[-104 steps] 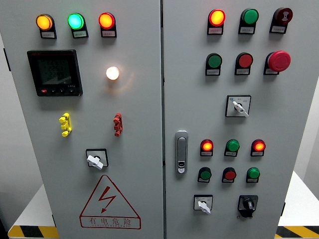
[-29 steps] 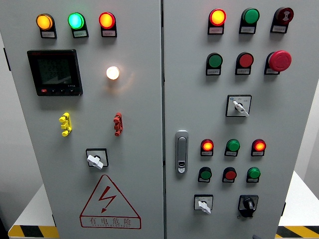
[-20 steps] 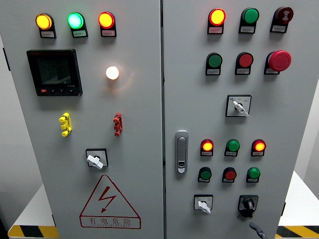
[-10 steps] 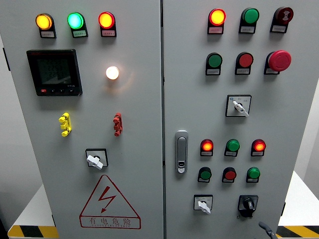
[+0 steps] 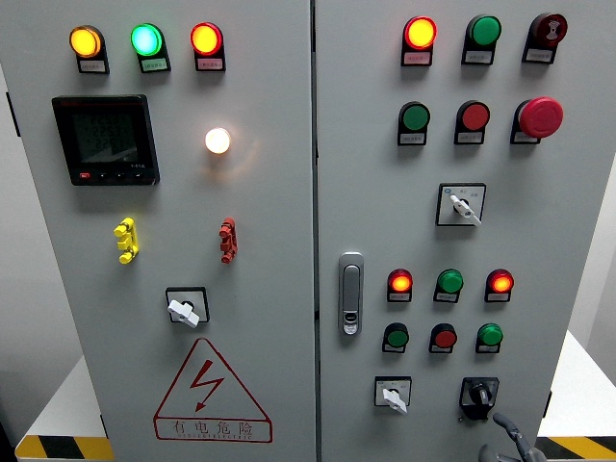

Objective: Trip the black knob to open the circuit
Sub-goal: 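Raise the right hand up toward the black rotary knob, then close the right hand's fingers around the black rotary knob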

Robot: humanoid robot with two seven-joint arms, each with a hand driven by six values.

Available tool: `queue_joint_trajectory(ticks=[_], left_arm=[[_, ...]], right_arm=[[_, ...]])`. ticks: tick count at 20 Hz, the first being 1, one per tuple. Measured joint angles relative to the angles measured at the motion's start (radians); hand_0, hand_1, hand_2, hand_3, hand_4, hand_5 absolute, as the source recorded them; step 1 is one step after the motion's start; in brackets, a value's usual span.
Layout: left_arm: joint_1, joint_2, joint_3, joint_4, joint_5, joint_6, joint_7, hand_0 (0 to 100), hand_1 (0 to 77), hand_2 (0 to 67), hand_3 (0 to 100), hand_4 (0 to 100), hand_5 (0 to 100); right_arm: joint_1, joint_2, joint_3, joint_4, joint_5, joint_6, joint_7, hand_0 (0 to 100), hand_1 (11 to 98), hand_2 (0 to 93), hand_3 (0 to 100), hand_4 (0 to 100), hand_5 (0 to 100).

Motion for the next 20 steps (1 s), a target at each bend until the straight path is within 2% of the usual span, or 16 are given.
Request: queue_joint_trajectory(ticks=[20], left_arm=[[0.001, 0.000, 0.000, 0.000, 0.000, 0.000, 0.000, 0, 3.2, 12.9, 21, 7, 2]], right_arm=[[0.013, 0.0011, -0.034, 0.008, 0.001, 0.000, -0.017, 88, 47.8, 2.8, 94, 100, 100]])
